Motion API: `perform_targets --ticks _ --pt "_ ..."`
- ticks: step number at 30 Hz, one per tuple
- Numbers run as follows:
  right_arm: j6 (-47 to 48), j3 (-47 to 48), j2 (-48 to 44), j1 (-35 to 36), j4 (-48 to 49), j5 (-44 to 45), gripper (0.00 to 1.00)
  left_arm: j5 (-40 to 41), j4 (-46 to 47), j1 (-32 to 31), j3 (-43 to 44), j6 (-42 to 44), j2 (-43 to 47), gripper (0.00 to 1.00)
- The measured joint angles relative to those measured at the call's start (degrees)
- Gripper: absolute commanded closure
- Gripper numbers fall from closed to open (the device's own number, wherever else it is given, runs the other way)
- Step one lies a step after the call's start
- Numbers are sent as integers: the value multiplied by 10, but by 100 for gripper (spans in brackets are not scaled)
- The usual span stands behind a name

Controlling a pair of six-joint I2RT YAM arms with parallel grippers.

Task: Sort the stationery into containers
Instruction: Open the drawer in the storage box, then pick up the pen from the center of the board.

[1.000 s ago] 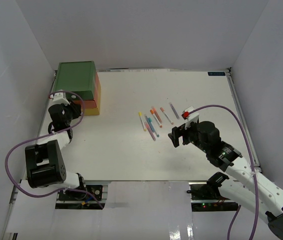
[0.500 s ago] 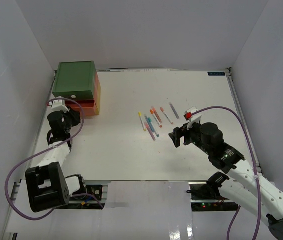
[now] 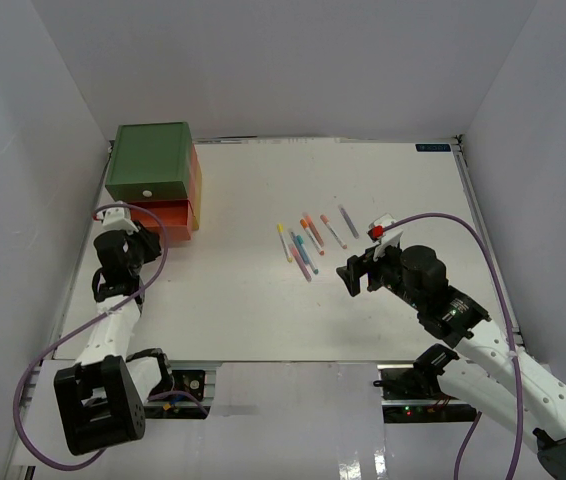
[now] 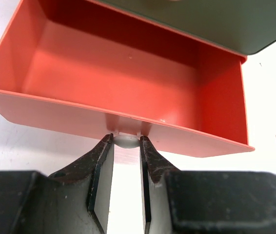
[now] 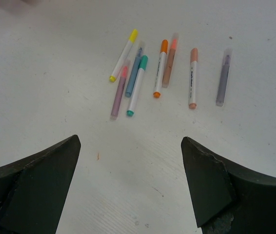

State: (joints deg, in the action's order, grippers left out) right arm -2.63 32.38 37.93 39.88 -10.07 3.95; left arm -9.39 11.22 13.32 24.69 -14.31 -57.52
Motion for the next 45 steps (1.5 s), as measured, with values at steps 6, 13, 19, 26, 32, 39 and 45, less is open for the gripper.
perform_targets --ticks 6,13,19,26,32,39,45 --pt "0 0 -1 0 0 -3 10 4 -32 0 0 -2 12 69" --pt "0 0 -1 0 0 -10 10 10 -59 0 0 -6 27 65" --pt "0 0 -4 0 0 -11 10 16 -84 -1 0 -9 39 50" --pt "-1 0 -6 0 0 -12 10 40 -137 -2 2 -26 73 32" --pt "-12 1 14 0 -1 11 10 66 -229 -4 48 -45 114 27" --pt "-43 42 113 -25 -11 54 6 38 -318 -5 149 -45 149 17" --pt "-57 95 242 -109 -15 42 0 6 -337 -40 190 -37 183 2"
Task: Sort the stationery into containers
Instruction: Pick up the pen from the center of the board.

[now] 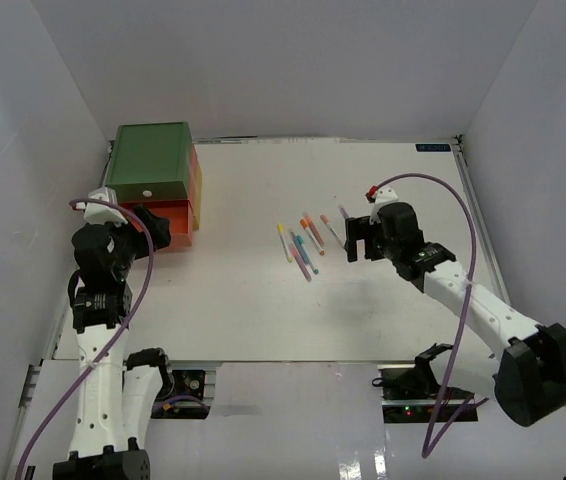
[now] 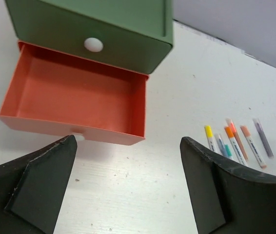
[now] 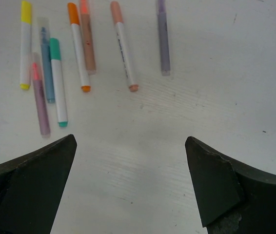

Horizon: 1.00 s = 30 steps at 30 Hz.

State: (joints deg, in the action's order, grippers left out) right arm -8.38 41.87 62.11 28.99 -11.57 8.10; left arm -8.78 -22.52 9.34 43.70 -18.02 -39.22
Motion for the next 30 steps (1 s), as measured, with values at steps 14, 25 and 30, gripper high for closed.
perform_targets --ticks 14,25,30 --pt "41 202 332 -69 -2 -16 27 -18 -32 -118 -16 -7 52 2" --pt "55 281 453 -80 -8 -5 42 -30 -41 -148 -50 -31 79 2" --pt "56 281 475 -84 -11 -5 48 -31 -40 -151 -54 -42 79 2"
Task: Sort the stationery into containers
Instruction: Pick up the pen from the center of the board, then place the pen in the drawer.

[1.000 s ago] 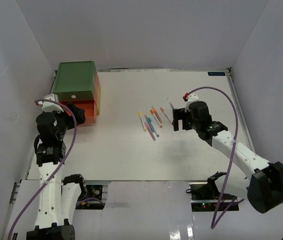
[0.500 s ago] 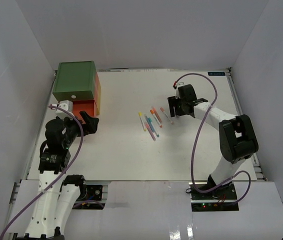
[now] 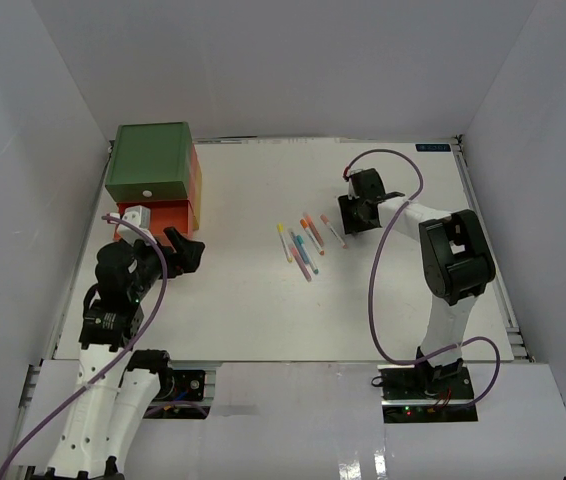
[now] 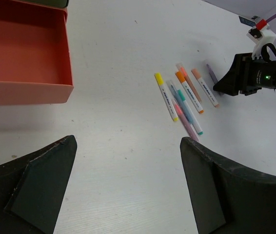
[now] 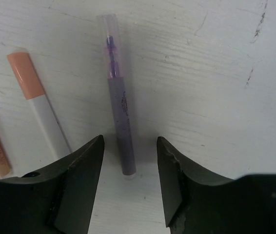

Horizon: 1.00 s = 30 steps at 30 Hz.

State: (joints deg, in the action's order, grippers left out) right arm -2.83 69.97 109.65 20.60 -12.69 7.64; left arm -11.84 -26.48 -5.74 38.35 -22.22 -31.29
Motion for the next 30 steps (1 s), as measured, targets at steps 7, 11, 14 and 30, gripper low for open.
perform_targets --ticks 7,11,14,30 --pt "8 1 2 0 6 -2 81 -19 0 0 -12 -23 -7 2" --pt "13 -25 -17 -2 17 0 92 -30 0 0 -12 -40 -12 2" --pt "17 -66 -61 -2 12 2 92 -46 4 0 -10 -61 -23 2" --pt "-42 -203 -432 157 45 -114 82 -116 134 -79 28 -252 -132 2"
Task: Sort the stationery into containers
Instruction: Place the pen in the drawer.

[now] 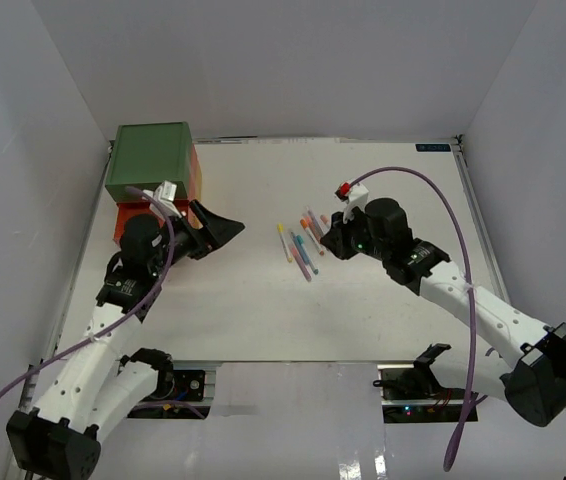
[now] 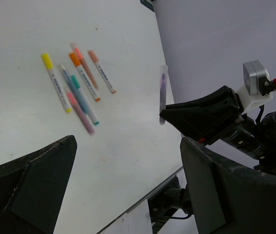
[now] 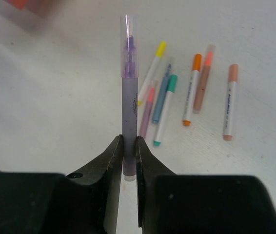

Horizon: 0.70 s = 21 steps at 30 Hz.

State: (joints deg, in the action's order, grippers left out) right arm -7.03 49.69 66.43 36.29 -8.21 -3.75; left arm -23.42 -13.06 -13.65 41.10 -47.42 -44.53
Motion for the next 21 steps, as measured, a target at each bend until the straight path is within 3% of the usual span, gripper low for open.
perform_targets --ticks 10,15,19,21 --pt "-63 -20 -30 22 59 -76 80 183 96 -271 101 -10 -191 2" --pt "-76 -28 -40 23 71 -88 79 245 118 -302 142 -7 -274 11" --pt "-83 -37 -46 24 89 -95 79 270 131 -313 162 -7 -315 24" --pt "-88 -42 -48 24 97 -98 78 275 136 -319 168 -10 -330 37"
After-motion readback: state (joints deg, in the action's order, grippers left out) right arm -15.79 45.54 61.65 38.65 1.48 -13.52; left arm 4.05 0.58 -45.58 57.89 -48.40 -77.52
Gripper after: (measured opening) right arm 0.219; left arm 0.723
